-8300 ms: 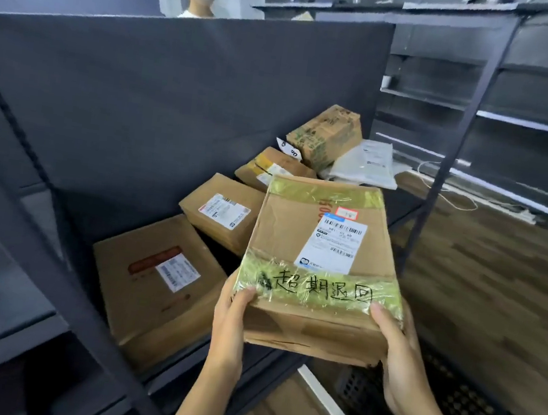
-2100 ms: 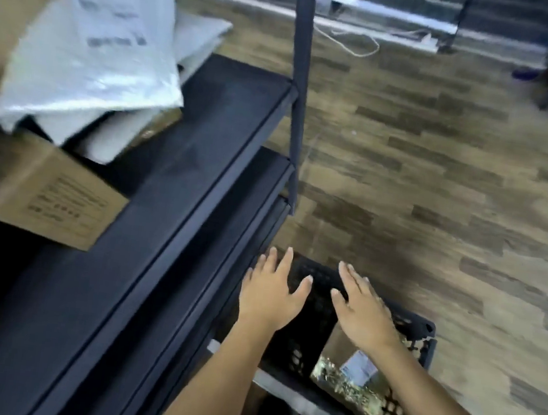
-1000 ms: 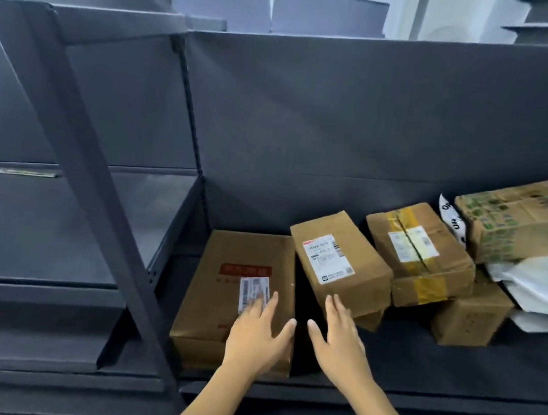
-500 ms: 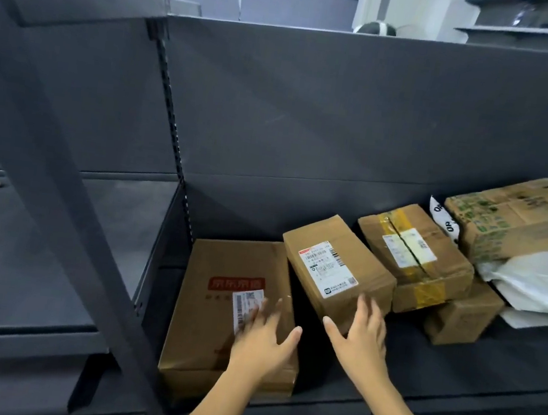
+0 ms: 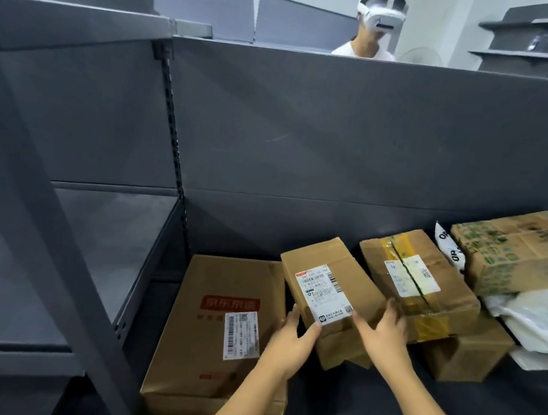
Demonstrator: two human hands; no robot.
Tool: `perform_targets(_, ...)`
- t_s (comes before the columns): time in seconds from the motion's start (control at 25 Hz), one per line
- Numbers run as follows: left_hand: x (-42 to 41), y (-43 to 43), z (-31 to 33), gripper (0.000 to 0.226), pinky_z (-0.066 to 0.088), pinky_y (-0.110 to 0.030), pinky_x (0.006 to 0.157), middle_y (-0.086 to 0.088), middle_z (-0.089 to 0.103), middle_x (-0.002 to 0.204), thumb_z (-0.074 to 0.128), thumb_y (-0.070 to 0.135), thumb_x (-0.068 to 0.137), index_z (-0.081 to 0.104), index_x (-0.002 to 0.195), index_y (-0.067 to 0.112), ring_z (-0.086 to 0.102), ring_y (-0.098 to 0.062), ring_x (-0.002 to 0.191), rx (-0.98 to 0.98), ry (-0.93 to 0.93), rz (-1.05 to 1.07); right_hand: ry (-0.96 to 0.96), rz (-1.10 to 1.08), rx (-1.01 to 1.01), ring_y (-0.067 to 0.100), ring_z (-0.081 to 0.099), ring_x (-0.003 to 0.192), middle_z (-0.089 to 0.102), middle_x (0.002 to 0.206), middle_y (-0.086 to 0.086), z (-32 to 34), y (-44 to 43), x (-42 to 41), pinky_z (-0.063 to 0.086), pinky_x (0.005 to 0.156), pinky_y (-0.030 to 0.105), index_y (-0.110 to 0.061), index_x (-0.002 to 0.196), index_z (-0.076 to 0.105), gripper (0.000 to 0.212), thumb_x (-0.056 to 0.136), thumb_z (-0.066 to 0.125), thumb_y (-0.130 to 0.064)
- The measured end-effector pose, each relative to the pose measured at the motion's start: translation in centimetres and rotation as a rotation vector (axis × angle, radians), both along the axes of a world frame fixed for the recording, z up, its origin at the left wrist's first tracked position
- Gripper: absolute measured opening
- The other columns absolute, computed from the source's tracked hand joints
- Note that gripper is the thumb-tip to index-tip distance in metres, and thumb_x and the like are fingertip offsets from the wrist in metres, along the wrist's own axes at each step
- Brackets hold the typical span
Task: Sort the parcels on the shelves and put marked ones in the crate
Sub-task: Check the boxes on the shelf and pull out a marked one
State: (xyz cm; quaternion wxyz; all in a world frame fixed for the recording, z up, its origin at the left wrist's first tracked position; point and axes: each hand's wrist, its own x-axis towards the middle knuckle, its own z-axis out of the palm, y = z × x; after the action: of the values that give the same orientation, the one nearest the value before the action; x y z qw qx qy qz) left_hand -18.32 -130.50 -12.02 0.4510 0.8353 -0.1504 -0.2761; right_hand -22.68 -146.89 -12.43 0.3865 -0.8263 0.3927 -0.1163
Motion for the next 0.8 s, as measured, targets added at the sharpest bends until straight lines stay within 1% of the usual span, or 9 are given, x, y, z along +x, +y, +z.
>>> perform_targets(0.12, -0.7, -1.3, 0.0, 0.073, 0.029, -0.029, 0.110, 0.001, 0.031, 0.154, 0.044, 0.046, 0.094, 0.006, 0.152, 0.022, 0.030, -0.021, 0.141, -0.063, 0.077, 0.034, -0.049, -0.025, 0.109, 0.038, 0.020, 0.140, 0.011, 0.153, 0.019, -0.6, -0.3, 0.1, 0.029, 0.110, 0.050, -0.010, 0.150, 0.008, 0.090, 0.085, 0.062, -0.041)
perform_targets(0.2, -1.0, -1.9, 0.1, 0.075, 0.030, -0.022, 0.104, 0.000, 0.033, 0.153, 0.048, 0.038, 0.095, 0.005, 0.151, 0.016, 0.033, -0.019, 0.140, -0.118, 0.139, 0.094, -0.054, -0.037, 0.151, 0.040, 0.026, 0.136, 0.015, 0.149, 0.020, -0.9, -0.3, 0.2, 0.032, 0.108, 0.048, -0.009, 0.149, 0.018, 0.085, 0.084, 0.065, -0.037)
perform_targets(0.28, -1.0, -2.1, 0.1, 0.076, 0.030, -0.020, 0.102, -0.001, 0.034, 0.152, 0.053, 0.031, 0.093, 0.007, 0.151, 0.012, 0.032, -0.019, 0.140, -0.191, 0.172, 0.169, -0.064, -0.053, 0.183, 0.041, 0.034, 0.130, 0.022, 0.143, 0.020, -0.8, -0.5, 0.1, 0.037, 0.105, 0.046, -0.009, 0.144, 0.031, 0.077, 0.082, 0.068, -0.033)
perform_targets(0.36, -0.7, -1.7, 0.2, 0.073, 0.030, -0.023, 0.105, 0.000, 0.033, 0.152, 0.056, 0.026, 0.092, 0.014, 0.150, 0.015, 0.031, -0.018, 0.140, -0.255, 0.145, 0.219, -0.133, -0.037, 0.226, 0.036, 0.043, 0.121, 0.031, 0.137, 0.017, -0.3, -0.6, -0.2, 0.041, 0.096, 0.040, -0.010, 0.136, 0.039, 0.066, 0.081, 0.071, -0.028)
perform_targets(0.44, 0.0, -0.9, 0.3, 0.067, 0.030, -0.026, 0.108, 0.002, 0.035, 0.150, 0.056, 0.023, 0.093, 0.021, 0.149, 0.019, 0.034, -0.015, 0.138, -0.319, 0.121, 0.246, -0.242, 0.026, 0.261, 0.026, 0.047, 0.110, 0.041, 0.127, 0.012, 0.3, -0.4, -0.5, 0.041, 0.088, 0.035, -0.015, 0.122, 0.045, 0.051, 0.080, 0.072, -0.025)
perform_targets(0.52, 0.5, 0.2, 0.5, 0.057, 0.033, -0.023, 0.102, 0.007, 0.045, 0.139, 0.054, 0.021, 0.094, 0.030, 0.145, 0.024, 0.041, -0.010, 0.127, -0.423, 0.128, 0.292, -0.348, 0.085, 0.310, 0.020, 0.051, 0.103, 0.052, 0.116, 0.006, 1.0, 0.3, -0.9, 0.043, 0.082, 0.033, -0.021, 0.107, 0.043, 0.039, 0.081, 0.071, -0.024)
perform_targets(0.6, 1.0, 1.0, 0.5, 0.044, 0.036, -0.025, 0.103, 0.012, 0.052, 0.128, 0.054, 0.019, 0.094, 0.043, 0.134, 0.032, 0.046, -0.008, 0.122, -0.542, 0.145, 0.375, -0.429, 0.141, 0.339, 0.011, 0.053, 0.096, 0.057, 0.106, -0.004, 1.8, 1.4, -1.1, 0.043, 0.075, 0.028, -0.023, 0.105, 0.041, 0.036, 0.083, 0.069, -0.022)
perform_targets(0.68, 1.5, 1.8, 0.3, 0.031, 0.040, -0.035, 0.108, 0.009, 0.059, 0.125, 0.055, 0.017, 0.093, 0.052, 0.118, 0.035, 0.052, -0.012, 0.121, -0.651, 0.150, 0.465, -0.476, 0.209, 0.335, -0.001, 0.050, 0.098, 0.053, 0.106, -0.020, 2.3, 2.5, -1.3, 0.041, 0.080, 0.027, -0.027, 0.109, 0.040, 0.037, 0.084, 0.067, -0.021)
perform_targets(0.8, 2.1, 2.8, 0.7, 0.025, 0.043, -0.044, 0.106, -0.003, 0.063, 0.122, 0.058, 0.011, 0.090, 0.050, 0.110, 0.023, 0.058, -0.021, 0.117, -0.789, 0.141, 0.549, -0.547, 0.314, 0.275, -0.005, 0.045, 0.114, 0.043, 0.122, -0.031, 2.0, 4.2, -1.5, 0.037, 0.097, 0.026, -0.038, 0.108, 0.040, 0.042, 0.083, 0.068, -0.018)
